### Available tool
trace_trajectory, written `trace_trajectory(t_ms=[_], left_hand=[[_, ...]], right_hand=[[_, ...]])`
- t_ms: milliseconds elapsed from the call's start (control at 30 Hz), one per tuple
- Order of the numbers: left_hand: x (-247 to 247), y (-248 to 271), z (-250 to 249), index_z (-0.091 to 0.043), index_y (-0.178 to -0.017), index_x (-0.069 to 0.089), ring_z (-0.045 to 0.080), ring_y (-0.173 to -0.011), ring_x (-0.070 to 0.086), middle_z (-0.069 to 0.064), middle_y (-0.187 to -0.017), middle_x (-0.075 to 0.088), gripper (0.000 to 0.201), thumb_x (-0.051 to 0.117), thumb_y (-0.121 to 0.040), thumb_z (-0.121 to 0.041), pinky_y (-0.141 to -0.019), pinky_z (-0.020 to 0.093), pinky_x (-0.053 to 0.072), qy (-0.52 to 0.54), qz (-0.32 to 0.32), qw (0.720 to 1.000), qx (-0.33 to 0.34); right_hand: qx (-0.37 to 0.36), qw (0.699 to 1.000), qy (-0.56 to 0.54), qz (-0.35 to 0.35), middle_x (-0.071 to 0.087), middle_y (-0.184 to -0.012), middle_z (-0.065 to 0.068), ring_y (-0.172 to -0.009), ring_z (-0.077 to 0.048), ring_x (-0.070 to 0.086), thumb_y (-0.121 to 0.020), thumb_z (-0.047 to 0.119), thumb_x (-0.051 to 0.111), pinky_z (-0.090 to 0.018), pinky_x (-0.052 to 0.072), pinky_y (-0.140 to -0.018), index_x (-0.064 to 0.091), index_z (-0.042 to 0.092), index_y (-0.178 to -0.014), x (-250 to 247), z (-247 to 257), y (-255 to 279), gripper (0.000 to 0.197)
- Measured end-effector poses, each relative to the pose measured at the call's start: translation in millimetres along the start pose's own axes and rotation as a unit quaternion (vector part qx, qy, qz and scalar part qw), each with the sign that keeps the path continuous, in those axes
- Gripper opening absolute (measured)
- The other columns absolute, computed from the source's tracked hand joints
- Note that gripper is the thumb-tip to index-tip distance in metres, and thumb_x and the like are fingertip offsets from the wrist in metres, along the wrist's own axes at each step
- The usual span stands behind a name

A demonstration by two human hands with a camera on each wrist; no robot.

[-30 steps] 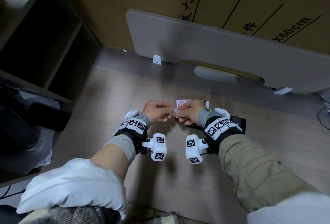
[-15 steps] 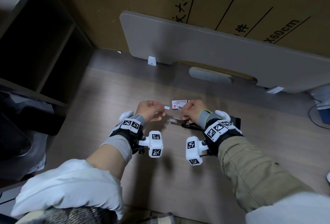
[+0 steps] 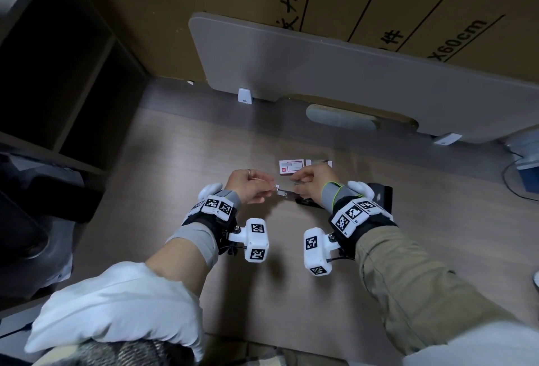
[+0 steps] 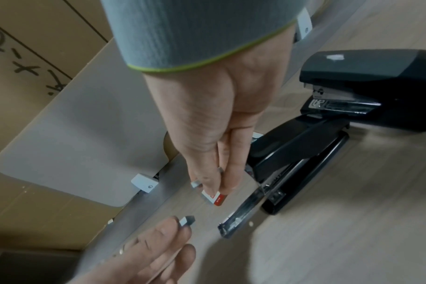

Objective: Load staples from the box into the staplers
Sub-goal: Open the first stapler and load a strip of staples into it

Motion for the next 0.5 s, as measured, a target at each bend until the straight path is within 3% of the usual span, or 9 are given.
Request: trace_trajectory(t_ms=[67,100,133,200,300,400,500], left_hand=[[0,-1,4,-0.01,-0.102,0.07,0.014,-0.077,0.07,0.009,-0.092,0.077,0.024,0.079,-0.081,-0.015,-0.066,0.023,0.054,-0.01,-0.001,1.0,0.001],[0,-1,6,-0.01,-0.101,0.069,0.013,-0.075,0.07,0.007,-0.089,0.077,0.021,0.078,-0.082,-0.016,-0.065,0.023,0.053,-0.009,-0.003,1.0,0.001],[-1,-1,7,-0.012,-0.097,0.068,0.012,-0.073,0.069,0.005,-0.086,0.077,0.016,0.076,-0.083,-0.016,-0.066,0.024,0.053,-0.005,-0.008,1.0,0.001],[-6,-2,11,-0.017,-0.086,0.066,0.011,-0.07,0.067,0.003,-0.081,0.074,0.01,0.075,-0.083,-0.015,-0.069,0.025,0.053,0.0,-0.027,1.0,0.001],[-22,-5,21,-0.015,-0.088,0.066,0.014,-0.07,0.066,0.005,-0.083,0.072,0.014,0.077,-0.08,-0.012,-0.077,0.032,0.056,0.008,-0.047,0.999,-0.002],[-34,-7,32,-0.014,-0.085,0.066,0.015,-0.07,0.063,0.008,-0.086,0.07,0.015,0.077,-0.078,-0.007,-0.083,0.036,0.055,0.017,-0.053,0.998,-0.012],[-39,-8,41,-0.016,-0.08,0.065,0.014,-0.069,0.062,0.007,-0.084,0.07,0.016,0.076,-0.078,-0.006,-0.08,0.032,0.053,0.016,-0.049,0.998,-0.018]], right_hand=[[0.013,1.0,0.021,-0.008,0.068,-0.076,0.006,-0.075,-0.019,0.067,-0.07,0.008,0.08,-0.036,0.059,-0.082,0.07,0.03,-0.073,4,-2,-3,0.024],[0.017,0.999,0.035,-0.009,0.067,-0.076,0.007,-0.075,-0.017,0.065,-0.069,0.013,0.082,-0.03,0.057,-0.077,0.068,0.029,-0.074,7,-1,-5,0.022],[0.013,0.998,0.063,-0.014,0.066,-0.078,0.01,-0.077,-0.014,0.063,-0.069,0.019,0.083,-0.022,0.052,-0.07,0.068,0.03,-0.077,9,0,-5,0.02],[0.006,0.988,0.153,-0.032,0.065,-0.089,0.013,-0.084,-0.012,0.062,-0.071,0.033,0.082,-0.017,0.039,-0.061,0.07,0.035,-0.088,12,5,-5,0.02],[0.0,0.968,0.248,-0.038,0.065,-0.105,0.005,-0.099,-0.02,0.062,-0.072,0.042,0.079,-0.02,0.04,-0.073,0.068,0.039,-0.082,24,9,-11,0.016],[-0.003,0.949,0.311,-0.052,0.069,-0.104,0.006,-0.104,-0.022,0.06,-0.072,0.047,0.074,-0.027,0.045,-0.087,0.058,0.036,-0.07,33,7,-20,0.019],[-0.018,0.923,0.376,-0.082,0.066,-0.098,0.009,-0.103,-0.021,0.059,-0.072,0.049,0.07,-0.031,0.037,-0.092,0.057,0.03,-0.065,39,6,-22,0.025]])
Point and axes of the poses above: each hand's wrist, its own y-axis away from the middle knuckle, its own x-axis out of the palm, z = x × y, the point moved 3 cm from there along -y, towards the middle knuckle
